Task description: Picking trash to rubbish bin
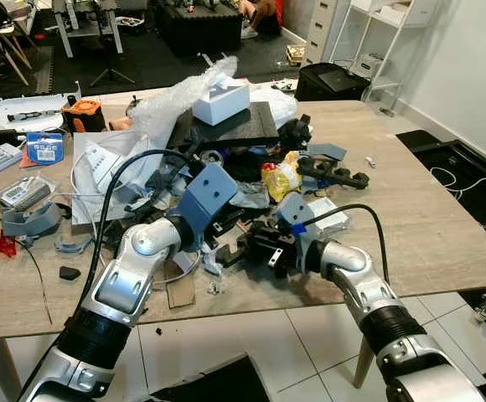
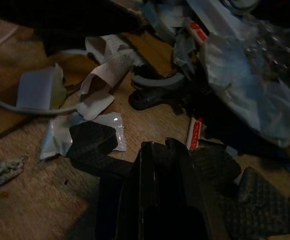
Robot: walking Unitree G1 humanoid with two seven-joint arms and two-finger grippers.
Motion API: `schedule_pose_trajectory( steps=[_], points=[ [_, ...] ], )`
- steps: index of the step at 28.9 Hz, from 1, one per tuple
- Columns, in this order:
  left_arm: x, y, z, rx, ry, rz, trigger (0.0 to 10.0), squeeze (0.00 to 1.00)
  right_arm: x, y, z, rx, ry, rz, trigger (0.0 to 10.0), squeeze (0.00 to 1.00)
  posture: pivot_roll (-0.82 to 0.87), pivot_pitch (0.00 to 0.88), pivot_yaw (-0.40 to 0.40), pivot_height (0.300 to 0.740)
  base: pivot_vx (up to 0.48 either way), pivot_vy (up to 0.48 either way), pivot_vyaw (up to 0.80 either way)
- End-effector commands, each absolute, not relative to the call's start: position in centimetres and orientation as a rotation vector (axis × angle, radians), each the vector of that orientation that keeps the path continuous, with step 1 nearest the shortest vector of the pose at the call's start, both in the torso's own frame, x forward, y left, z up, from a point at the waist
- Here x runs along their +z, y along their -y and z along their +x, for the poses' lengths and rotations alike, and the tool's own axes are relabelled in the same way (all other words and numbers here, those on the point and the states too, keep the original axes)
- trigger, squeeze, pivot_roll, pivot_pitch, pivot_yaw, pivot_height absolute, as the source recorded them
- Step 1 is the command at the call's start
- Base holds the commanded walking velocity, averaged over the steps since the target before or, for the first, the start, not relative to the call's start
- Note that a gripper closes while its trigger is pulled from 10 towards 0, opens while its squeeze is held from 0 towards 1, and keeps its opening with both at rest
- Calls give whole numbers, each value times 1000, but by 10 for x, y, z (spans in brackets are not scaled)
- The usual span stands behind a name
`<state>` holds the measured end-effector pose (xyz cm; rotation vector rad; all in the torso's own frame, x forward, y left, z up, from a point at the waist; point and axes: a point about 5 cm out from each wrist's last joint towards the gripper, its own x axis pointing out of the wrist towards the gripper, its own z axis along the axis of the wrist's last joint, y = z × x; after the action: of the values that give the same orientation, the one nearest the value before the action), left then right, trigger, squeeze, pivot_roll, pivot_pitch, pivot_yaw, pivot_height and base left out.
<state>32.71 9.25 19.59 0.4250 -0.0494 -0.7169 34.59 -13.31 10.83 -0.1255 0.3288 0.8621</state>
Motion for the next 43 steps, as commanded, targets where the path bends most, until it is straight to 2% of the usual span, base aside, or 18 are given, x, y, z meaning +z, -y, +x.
schedule_pose_trajectory(
  steps=[1,3,8,9,10,11,12,13,17,19,22,25,27,32,37,39,42,43],
  points=[
    [195,-94,325,-705,57,397,10000,0,106,135,341,843,-331,-25,0,0,105,81,-5,740,0,0,0],
    [200,-98,325,-671,82,352,10000,0,139,133,345,828,-180,105,0,0,112,80,-11,740,0,0,0],
    [211,-103,323,-646,124,279,10000,0,168,132,344,832,-65,111,0,0,104,77,-11,740,0,0,0],
    [214,-104,323,-647,134,251,10000,0,177,133,344,834,-41,81,863,0,99,75,-11,740,0,0,0],
    [214,-104,323,-647,134,251,10000,0,177,133,344,834,-41,81,863,0,99,75,-11,740,0,0,0],
    [216,-106,322,-644,141,233,10000,0,185,133,343,834,-23,48,3647,0,101,75,-13,740,0,0,0],
    [219,-107,322,-640,147,221,10000,0,193,135,342,835,-6,18,9647,0,109,77,-17,740,0,0,0],
    [221,-107,322,-638,153,210,10000,0,200,136,342,830,7,1,10000,0,109,77,-17,740,0,0,0],
    [224,-109,322,-609,162,170,10000,0,211,141,343,770,22,-27,10000,0,96,71,-21,740,0,0,0],
    [224,-112,324,-550,166,180,10000,0,214,151,346,667,18,-89,10000,0,97,66,-25,740,0,0,0],
    [222,-120,332,-403,140,214,10000,0,211,174,357,393,23,-189,10000,0,93,58,-26,740,0,0,0],
    [224,-129,335,-302,151,165,10000,0,223,196,362,105,127,-139,10000,0,98,59,-28,740,0,0,0],
    [226,-134,334,-242,171,161,10000,0,232,205,358,-2,221,-138,10000,0,106,57,-30,740,0,0,0],
    [222,-141,331,-189,155,195,10000,0,229,205,349,-57,254,-47,10000,0,95,53,-19,740,0,0,0],
    [229,-137,323,-185,223,132,10000,0,247,183,332,-101,466,63,10000,0,94,51,-25,740,0,0,0],
    [230,-134,322,-198,230,122,10000,0,247,181,332,-86,472,94,10000,0,101,54,-30,740,0,0,0],
    [234,-127,320,-243,253,63,10000,0,245,165,334,49,449,381,10000,0,94,57,-26,740,0,0,0],
    [234,-128,320,-241,252,64,10000,0,247,164,334,50,458,391,10000,0,94,57,-26,740,0,0,0]
  ],
)
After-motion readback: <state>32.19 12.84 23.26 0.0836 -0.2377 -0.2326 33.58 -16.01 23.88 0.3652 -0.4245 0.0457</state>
